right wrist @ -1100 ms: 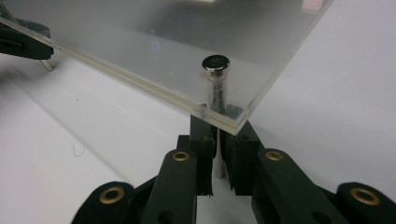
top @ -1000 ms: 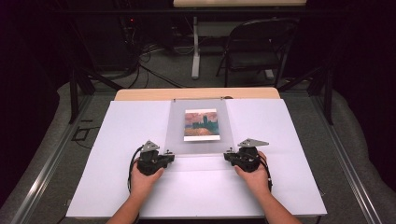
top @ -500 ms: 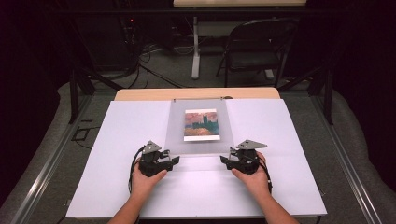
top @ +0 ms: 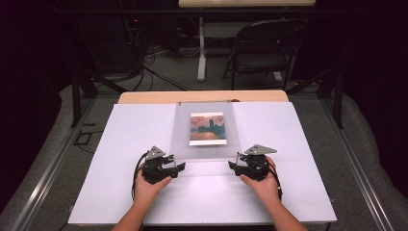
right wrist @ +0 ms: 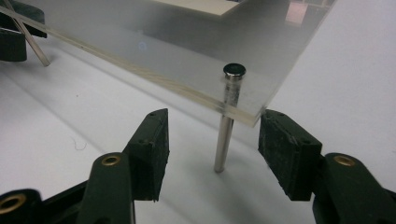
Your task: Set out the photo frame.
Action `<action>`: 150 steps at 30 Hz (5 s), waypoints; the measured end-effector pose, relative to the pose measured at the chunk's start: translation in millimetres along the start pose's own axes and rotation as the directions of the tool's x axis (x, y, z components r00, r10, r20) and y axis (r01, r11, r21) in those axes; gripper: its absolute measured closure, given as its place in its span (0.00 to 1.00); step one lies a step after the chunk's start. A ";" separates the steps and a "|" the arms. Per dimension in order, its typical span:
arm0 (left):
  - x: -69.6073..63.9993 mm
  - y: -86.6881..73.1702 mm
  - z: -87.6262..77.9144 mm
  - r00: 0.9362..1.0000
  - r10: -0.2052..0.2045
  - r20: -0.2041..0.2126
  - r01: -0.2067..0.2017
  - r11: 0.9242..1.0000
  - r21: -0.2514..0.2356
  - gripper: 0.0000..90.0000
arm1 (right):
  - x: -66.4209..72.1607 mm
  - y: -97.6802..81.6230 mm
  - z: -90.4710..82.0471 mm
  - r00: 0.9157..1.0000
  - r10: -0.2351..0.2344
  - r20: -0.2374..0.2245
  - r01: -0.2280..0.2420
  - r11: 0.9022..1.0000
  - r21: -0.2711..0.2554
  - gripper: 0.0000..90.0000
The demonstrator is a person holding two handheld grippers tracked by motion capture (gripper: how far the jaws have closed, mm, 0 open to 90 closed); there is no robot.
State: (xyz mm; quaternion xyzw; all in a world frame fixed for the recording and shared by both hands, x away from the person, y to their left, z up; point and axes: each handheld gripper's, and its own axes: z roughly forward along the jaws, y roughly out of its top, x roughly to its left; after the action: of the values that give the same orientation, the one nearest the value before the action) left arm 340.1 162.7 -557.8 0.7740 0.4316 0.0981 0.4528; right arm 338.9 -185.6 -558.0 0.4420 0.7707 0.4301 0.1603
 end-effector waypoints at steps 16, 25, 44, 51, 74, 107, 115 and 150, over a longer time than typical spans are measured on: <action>-6.8 -12.9 -31.7 1.000 0.018 -0.015 -0.017 1.000 0.006 0.41 | 0.9 -12.4 -37.7 1.000 -0.014 -0.001 0.014 1.000 0.001 0.45; -3.8 -13.7 -48.1 1.000 -0.004 -0.020 0.004 1.000 0.001 0.40 | -1.0 -16.2 -56.2 1.000 -0.012 -0.011 0.012 1.000 0.007 0.45; -0.3 -0.3 -67.5 1.000 0.010 -0.016 -0.010 1.000 -0.026 0.50 | -15.0 -9.0 -75.3 1.000 -0.002 -0.028 0.002 1.000 -0.010 0.49; 5.1 23.8 -71.7 0.999 0.019 -0.028 -0.020 0.999 -0.049 0.48 | -27.2 9.5 -80.9 1.000 0.002 -0.011 -0.002 1.000 -0.017 0.43; 31.4 83.6 -28.3 0.998 -0.016 -0.067 0.012 0.999 -0.051 0.42 | -62.6 64.2 -34.7 1.000 0.022 -0.010 -0.022 1.000 0.009 0.41; 69.4 114.1 45.0 0.984 -0.102 -0.147 0.103 0.995 0.005 0.45 | -81.5 94.6 48.6 0.991 0.130 0.036 -0.130 0.992 -0.003 0.43; 76.6 110.5 54.4 0.980 -0.136 -0.145 0.139 0.990 0.010 0.45 | -84.1 100.1 59.0 0.989 0.148 0.025 -0.148 0.989 0.006 0.43; 90.3 106.0 69.8 0.968 -0.205 -0.146 0.215 0.975 0.058 0.39 | -82.3 105.7 81.4 0.980 0.199 -0.027 -0.197 0.978 0.071 0.40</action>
State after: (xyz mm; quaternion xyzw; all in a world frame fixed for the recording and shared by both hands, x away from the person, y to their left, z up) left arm 494.3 165.1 -535.9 0.7312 0.5451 0.0876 0.4006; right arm 493.3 -185.3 -531.0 0.5144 0.7395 0.4250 0.0887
